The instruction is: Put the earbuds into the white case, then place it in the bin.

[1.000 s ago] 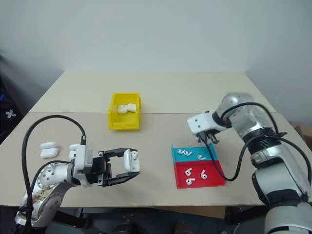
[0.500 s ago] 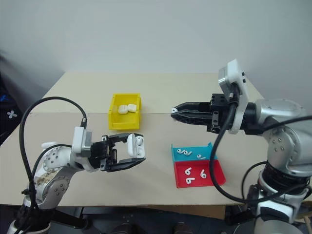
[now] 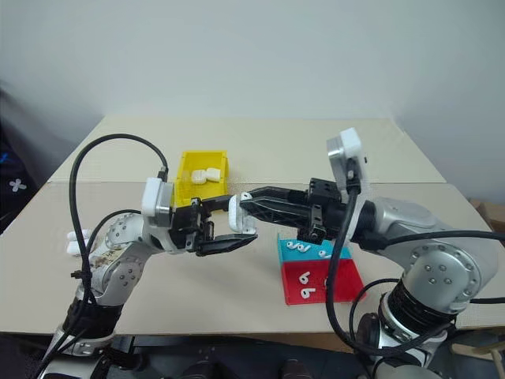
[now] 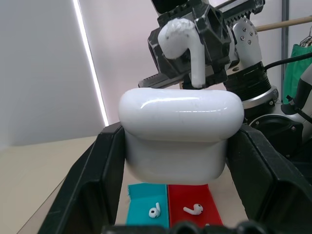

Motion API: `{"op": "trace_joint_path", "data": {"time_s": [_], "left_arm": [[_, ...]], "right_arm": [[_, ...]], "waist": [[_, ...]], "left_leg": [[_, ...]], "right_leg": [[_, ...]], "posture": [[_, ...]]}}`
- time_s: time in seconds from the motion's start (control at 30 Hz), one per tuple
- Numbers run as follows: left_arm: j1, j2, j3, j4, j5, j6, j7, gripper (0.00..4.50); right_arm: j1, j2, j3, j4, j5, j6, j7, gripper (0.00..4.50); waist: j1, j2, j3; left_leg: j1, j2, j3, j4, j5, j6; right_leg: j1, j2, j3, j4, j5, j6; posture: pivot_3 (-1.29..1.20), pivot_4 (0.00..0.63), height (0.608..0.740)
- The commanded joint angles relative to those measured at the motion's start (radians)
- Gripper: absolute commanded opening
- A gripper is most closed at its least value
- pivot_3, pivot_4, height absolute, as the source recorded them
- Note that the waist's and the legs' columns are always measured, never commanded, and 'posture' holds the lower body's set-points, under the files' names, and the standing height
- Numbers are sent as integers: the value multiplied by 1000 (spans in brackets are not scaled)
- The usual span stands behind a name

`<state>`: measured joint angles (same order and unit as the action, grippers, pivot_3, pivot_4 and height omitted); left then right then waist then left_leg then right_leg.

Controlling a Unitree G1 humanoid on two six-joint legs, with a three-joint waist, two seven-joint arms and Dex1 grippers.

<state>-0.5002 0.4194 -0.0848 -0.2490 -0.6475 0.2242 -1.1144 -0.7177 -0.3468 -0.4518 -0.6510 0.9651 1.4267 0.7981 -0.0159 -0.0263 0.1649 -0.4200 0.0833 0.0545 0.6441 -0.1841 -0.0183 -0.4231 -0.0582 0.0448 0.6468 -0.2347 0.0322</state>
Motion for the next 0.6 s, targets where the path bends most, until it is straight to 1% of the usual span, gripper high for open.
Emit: {"op": "trace_joint_path", "data": {"time_s": [0.03,0.3,0.6], "left_arm": [[-14,-2,10,-18,-4,-5,-3,2800],[-14,-4,17,-25,-7,-3,8,2800],[-4,0,19,-27,1,-12,11,2800]], "right_arm": [[28,-35,18,-23,57,-76,-31,1022],[93,-113,109,-20,91,-202,-69,1022],[143,-204,169,-13,115,-310,-73,1022]], "waist": [[0,0,0],[0,0,0],[0,0,0]], "left_leg": [[0,0,0,0,0,0],[0,0,0,0,0,0],[0,0,0,0,0,0]], "right_leg": [[0,0,0,0,0,0],[0,0,0,0,-1,2],[0,0,0,-1,-2,3]], "posture": [[0,150,740],[0,150,740],[0,150,740]]}}
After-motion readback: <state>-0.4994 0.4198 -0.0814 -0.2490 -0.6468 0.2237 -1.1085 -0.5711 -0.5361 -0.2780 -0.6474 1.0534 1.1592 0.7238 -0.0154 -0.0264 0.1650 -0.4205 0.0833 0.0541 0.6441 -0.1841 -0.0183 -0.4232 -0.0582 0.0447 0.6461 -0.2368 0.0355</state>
